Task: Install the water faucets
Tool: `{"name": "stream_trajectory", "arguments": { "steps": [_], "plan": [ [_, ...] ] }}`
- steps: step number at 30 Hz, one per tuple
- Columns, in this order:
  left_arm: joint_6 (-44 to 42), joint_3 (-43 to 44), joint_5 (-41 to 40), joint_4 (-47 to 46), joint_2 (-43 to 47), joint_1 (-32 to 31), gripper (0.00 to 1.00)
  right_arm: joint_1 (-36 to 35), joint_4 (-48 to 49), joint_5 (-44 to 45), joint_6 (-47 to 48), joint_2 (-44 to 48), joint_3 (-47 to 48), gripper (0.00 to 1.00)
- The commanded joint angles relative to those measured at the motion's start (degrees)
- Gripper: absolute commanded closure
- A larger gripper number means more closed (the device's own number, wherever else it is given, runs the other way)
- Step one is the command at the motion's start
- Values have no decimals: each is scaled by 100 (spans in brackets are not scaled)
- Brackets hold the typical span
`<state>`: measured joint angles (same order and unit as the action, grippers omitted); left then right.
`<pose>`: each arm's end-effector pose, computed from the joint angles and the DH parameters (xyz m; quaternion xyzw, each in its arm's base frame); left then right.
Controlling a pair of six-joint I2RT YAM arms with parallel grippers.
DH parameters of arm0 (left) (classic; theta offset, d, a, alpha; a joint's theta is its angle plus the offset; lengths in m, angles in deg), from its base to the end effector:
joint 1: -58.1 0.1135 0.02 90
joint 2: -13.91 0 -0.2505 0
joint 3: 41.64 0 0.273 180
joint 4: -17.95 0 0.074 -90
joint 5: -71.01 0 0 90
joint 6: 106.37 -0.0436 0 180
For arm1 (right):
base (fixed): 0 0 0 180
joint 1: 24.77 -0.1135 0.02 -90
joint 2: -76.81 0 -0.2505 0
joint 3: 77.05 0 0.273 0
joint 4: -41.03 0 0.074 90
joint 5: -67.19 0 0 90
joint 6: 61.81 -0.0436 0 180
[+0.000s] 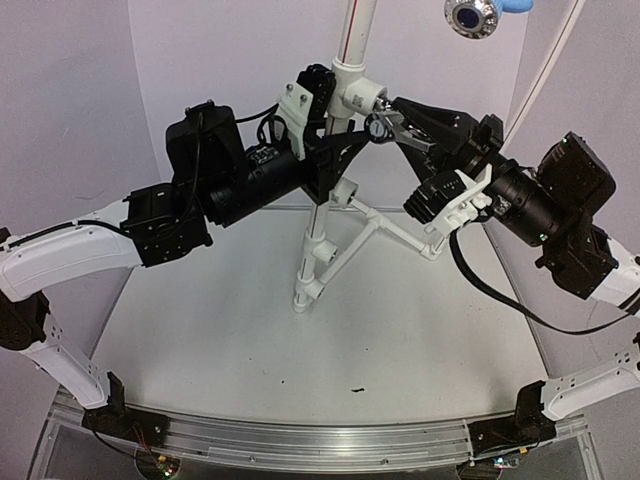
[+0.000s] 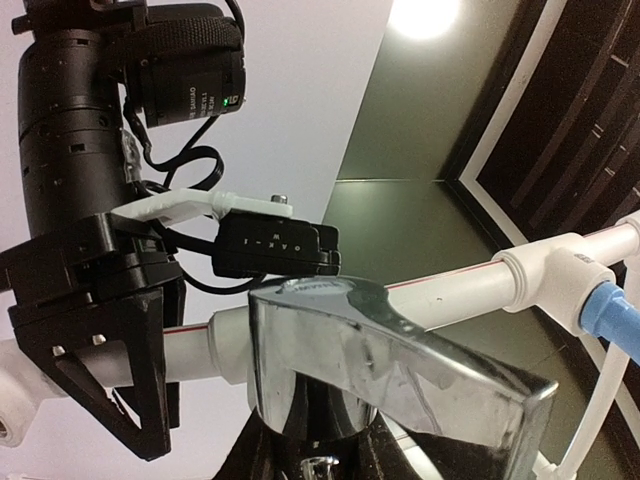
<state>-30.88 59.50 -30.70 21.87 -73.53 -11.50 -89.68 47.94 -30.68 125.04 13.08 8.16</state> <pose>0.1439 -0.3616 0.4482 0.3714 0.5281 -0.2936 0.7050 0.1075 0.2437 0.4938 -0.5138 0.0228 -0.2020 0.8335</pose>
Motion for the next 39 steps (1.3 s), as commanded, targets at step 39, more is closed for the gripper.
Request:
{"name": "stream_trajectory", "arguments": {
  "steps": [39],
  "plan": [
    [2322,-627,935,2029,-597,-251,100,4,848,61,-1300,-88,-161,100]
  ]
}}
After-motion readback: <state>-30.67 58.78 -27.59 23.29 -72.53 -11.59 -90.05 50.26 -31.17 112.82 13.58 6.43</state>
